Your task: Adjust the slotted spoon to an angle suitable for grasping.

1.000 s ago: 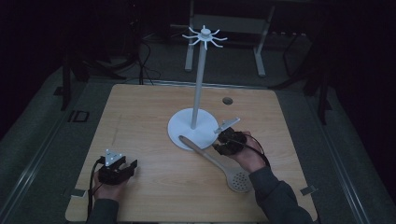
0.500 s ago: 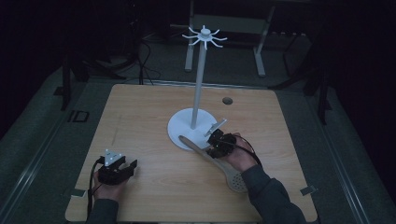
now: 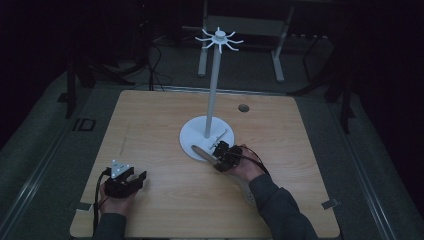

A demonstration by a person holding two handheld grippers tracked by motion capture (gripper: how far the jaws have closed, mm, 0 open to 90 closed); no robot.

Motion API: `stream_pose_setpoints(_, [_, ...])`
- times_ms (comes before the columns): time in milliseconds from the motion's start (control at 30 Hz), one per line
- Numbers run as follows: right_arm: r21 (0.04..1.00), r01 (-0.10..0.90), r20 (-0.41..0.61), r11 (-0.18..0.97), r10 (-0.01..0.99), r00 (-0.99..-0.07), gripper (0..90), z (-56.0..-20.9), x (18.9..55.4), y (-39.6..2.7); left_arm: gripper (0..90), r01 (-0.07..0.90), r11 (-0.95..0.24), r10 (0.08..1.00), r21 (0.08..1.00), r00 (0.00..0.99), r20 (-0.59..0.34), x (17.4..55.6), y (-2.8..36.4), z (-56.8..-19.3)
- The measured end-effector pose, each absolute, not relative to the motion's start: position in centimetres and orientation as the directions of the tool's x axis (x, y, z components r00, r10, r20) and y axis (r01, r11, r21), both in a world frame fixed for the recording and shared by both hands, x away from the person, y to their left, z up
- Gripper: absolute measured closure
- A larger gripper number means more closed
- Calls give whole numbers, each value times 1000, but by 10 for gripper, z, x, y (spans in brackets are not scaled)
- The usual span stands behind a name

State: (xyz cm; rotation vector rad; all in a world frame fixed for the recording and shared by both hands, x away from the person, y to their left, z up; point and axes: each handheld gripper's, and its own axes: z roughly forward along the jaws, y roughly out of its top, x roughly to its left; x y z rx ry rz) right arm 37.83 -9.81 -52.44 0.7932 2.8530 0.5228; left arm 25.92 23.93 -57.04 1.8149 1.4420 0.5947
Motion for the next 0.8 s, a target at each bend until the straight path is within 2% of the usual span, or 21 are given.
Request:
stream_pose_setpoints(567, [333, 499, -29, 800, 537, -843, 705, -538, 386, -87, 463, 621, -103, 960, 777, 266, -85, 259, 240, -571])
stream_pose_setpoints(800, [348, 499, -21, 793, 539, -842, 739, -539, 385, -90, 462, 621, -103, 960, 777, 266, -85, 259, 240, -571])
